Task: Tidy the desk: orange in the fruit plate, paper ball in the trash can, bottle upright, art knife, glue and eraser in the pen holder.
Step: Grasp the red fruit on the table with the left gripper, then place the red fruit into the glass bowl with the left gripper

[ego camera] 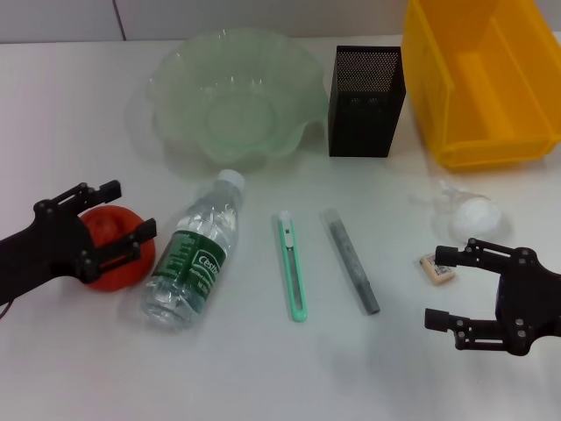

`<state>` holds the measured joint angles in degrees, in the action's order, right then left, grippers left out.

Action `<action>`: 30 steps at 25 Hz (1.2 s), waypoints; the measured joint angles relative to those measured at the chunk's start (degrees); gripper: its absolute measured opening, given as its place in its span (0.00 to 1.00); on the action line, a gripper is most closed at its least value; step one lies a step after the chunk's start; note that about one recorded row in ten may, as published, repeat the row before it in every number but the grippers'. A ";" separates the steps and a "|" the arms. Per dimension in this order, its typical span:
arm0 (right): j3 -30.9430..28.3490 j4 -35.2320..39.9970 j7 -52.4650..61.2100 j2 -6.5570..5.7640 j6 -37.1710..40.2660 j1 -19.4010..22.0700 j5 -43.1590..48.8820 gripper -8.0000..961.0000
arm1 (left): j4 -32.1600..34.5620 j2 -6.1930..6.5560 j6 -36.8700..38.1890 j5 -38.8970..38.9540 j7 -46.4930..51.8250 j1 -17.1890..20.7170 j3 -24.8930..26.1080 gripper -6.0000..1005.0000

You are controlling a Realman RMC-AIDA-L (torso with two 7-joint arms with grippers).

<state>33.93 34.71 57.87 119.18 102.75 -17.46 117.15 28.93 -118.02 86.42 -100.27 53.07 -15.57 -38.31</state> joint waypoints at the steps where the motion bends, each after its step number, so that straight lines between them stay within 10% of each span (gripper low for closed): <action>1: 0.00 0.00 -0.01 0.00 -0.09 0.00 0.00 0.85 | -0.14 0.00 -1.23 -0.12 -0.07 0.11 0.00 0.72; 16: 0.00 -0.44 0.04 0.00 -0.72 -0.07 0.17 0.84 | -0.39 -0.37 -11.11 -2.30 -1.13 0.35 -0.30 0.70; 30: 0.00 -0.44 0.29 0.00 -0.80 -0.12 0.00 0.83 | 0.96 -0.38 -9.76 -2.07 0.11 0.13 -0.30 0.28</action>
<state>33.92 34.28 58.16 119.18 101.95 -17.59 117.15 29.89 -118.40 76.65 -102.34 53.18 -15.44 -38.61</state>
